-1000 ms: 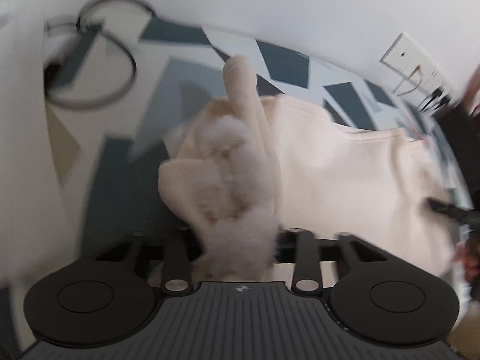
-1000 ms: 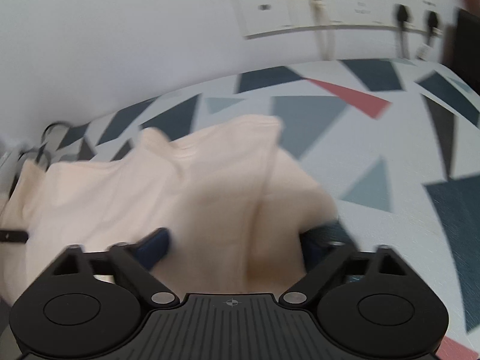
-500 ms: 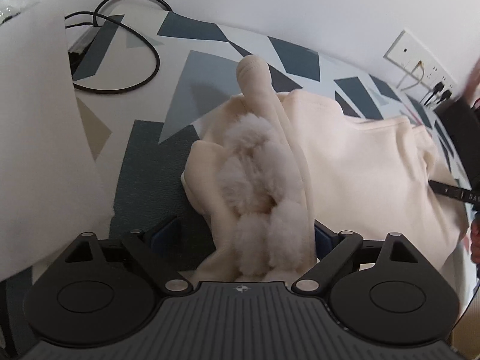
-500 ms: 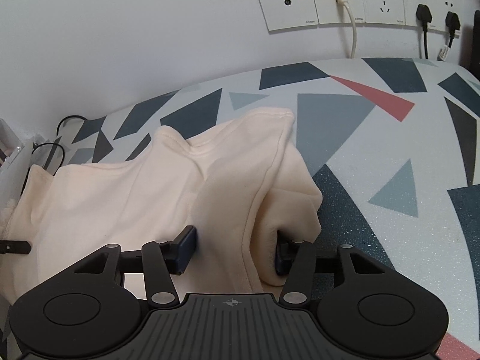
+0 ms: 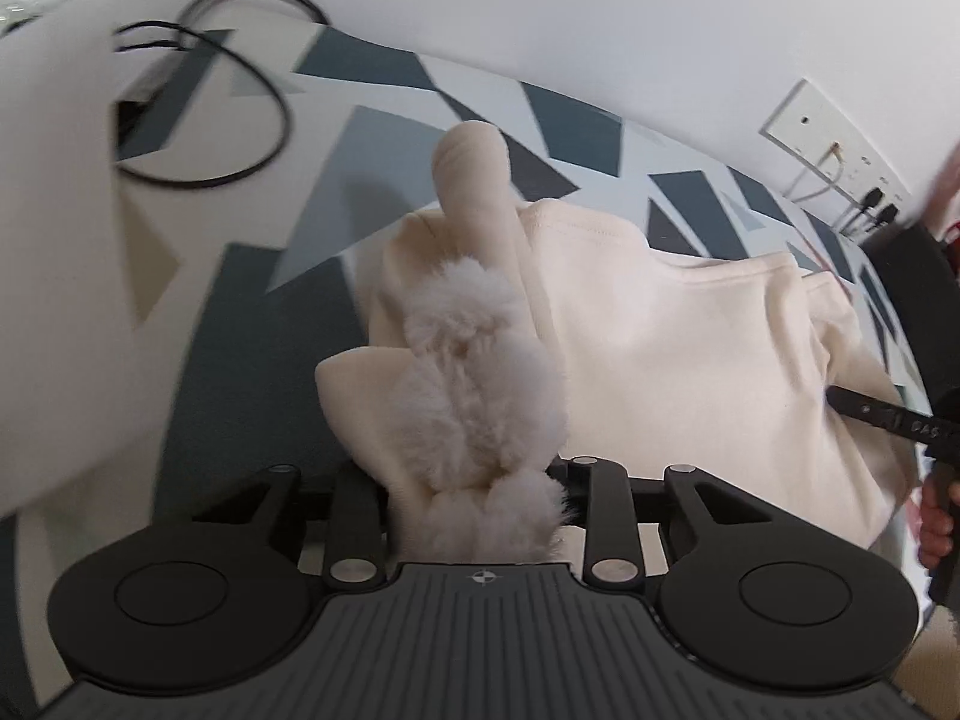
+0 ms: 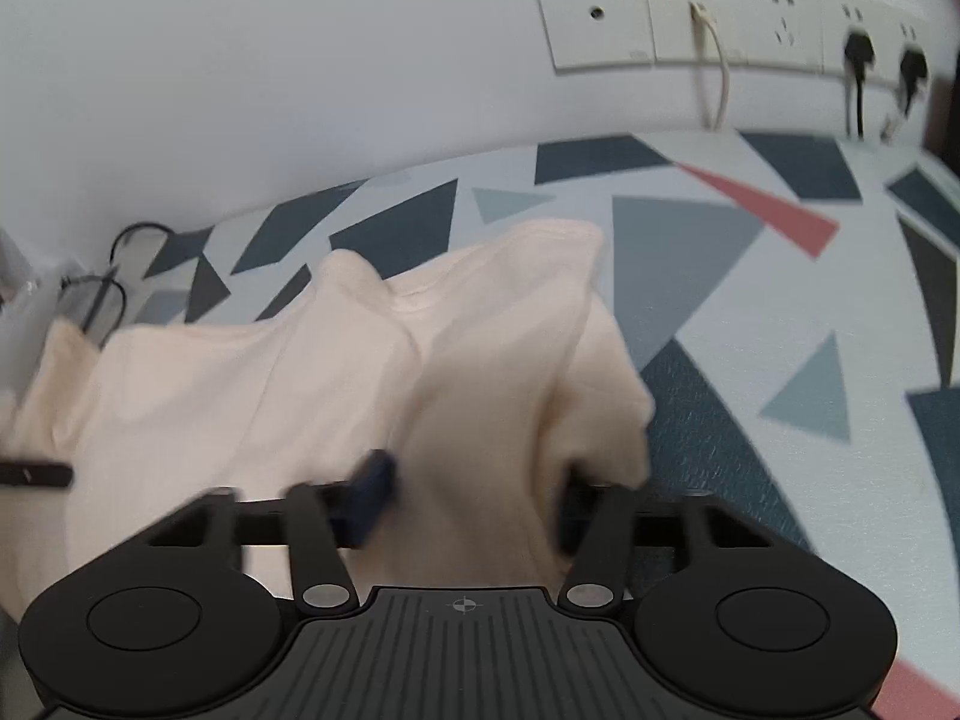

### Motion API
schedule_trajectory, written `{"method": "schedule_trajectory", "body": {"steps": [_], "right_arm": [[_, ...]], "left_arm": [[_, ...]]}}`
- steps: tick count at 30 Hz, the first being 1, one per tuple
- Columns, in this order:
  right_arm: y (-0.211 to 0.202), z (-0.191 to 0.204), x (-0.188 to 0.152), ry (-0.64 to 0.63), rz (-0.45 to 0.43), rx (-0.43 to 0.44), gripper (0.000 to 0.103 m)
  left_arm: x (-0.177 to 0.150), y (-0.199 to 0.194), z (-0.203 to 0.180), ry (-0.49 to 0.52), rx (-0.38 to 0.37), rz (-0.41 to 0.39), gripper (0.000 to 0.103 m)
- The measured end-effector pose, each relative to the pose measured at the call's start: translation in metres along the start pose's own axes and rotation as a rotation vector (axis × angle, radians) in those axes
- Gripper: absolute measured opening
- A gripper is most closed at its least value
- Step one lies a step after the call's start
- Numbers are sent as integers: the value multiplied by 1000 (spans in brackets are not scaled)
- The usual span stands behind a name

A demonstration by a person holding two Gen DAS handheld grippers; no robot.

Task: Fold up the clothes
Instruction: 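Grasp the folded top with the left gripper while the right gripper grasps its other end, then carry the folded top with both grippers over to the tan chair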

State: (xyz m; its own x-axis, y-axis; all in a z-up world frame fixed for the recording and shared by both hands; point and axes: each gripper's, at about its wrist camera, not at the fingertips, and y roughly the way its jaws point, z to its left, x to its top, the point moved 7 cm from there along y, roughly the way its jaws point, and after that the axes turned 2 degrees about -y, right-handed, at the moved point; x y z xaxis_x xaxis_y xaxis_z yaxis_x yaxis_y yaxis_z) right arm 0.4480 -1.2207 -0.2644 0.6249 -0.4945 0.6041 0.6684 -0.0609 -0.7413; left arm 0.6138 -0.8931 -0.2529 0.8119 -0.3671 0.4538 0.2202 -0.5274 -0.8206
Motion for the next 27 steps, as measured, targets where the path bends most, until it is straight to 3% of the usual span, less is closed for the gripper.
{"method": "schedule_trajectory", "body": {"steps": [7,16,22,27], "right_arm": [[-46,16,-7,48,-62,78,22],[-131,77,-19,-237,-154,192,20],[-188,124,-48,-427,-194,339,20],[-217,178,-95,-518,-144,502,20]], "left_arm": [[-53,-65,9,-182,13,-109,30],[-144,-174,-13,-282,166,-302,30],[-250,-264,-32,-442,279,-463,30],[-354,-334,-24,-612,406,-508,30]]}}
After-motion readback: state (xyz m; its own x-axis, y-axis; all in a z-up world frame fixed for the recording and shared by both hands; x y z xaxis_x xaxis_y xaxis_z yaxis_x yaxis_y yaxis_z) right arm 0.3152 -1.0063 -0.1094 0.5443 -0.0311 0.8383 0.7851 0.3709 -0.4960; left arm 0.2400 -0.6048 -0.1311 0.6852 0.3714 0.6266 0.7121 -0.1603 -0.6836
